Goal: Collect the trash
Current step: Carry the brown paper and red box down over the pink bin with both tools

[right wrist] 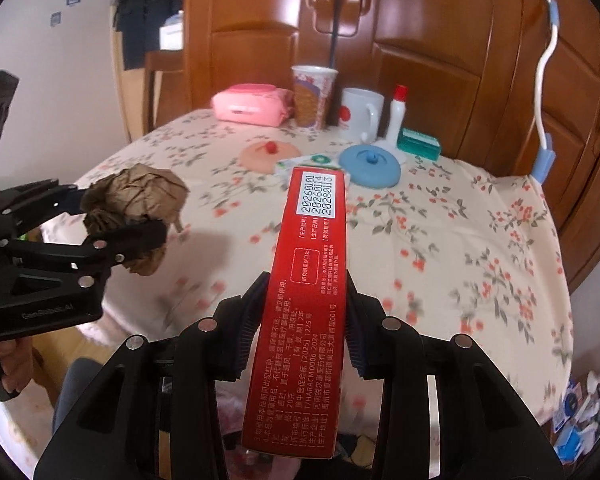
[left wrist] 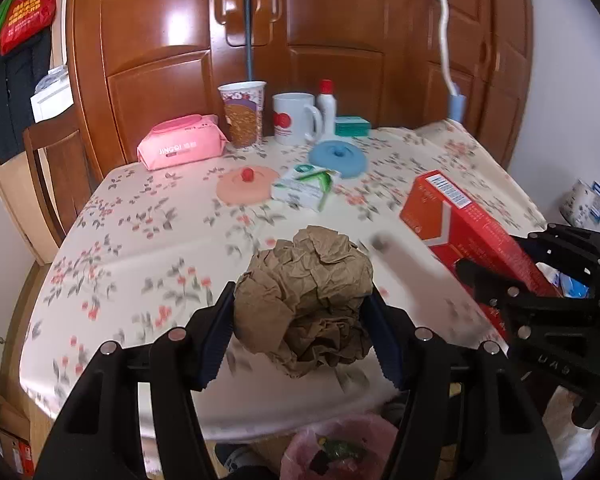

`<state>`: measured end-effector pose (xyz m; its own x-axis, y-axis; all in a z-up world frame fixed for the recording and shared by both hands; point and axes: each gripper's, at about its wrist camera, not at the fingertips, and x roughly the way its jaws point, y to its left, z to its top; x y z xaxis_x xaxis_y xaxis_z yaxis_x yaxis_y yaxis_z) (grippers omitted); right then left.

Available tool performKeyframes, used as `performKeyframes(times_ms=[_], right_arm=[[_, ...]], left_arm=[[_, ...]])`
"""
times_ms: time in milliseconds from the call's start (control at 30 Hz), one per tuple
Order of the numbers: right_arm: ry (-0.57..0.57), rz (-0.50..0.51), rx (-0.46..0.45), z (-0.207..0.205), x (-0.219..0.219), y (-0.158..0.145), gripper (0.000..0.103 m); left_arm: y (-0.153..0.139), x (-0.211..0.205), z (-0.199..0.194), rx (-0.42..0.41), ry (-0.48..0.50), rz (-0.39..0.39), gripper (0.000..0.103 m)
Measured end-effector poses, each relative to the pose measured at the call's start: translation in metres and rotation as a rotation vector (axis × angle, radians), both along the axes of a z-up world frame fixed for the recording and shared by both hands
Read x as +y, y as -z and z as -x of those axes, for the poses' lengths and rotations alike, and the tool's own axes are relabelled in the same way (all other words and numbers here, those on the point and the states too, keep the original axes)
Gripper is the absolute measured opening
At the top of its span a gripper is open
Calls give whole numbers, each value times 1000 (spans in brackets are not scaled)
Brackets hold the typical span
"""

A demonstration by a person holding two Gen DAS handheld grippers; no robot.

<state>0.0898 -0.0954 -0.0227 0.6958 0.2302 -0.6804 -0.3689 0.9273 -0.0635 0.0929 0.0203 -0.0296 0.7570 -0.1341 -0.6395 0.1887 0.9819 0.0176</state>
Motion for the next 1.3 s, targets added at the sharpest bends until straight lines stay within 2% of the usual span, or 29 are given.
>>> performKeyframes(times_ms=[200, 433, 600, 900, 1067, 1133, 1300], right_arm=[[-16, -5, 34, 54, 2, 27, 37], [-32, -9, 129, 94, 3, 86, 37], [-47, 13, 211, 113, 7, 137, 37], [-60, 75, 379, 114, 13, 235, 37], [-63, 88, 506, 104, 16, 292, 37], [-63, 91, 552, 104, 18, 312, 37], [-70, 111, 629, 99, 23, 346, 37]], left_arm=[[25, -14, 54, 44, 28, -11, 61], [86, -20, 97, 149, 20, -11, 61], [141, -21, 116, 247, 0, -13, 61], [240, -25, 119, 438, 3, -57, 61], [288, -25, 110, 533, 10, -21, 62], [304, -27, 106, 565, 11, -33, 62], [345, -25, 95, 652, 5, -39, 62]])
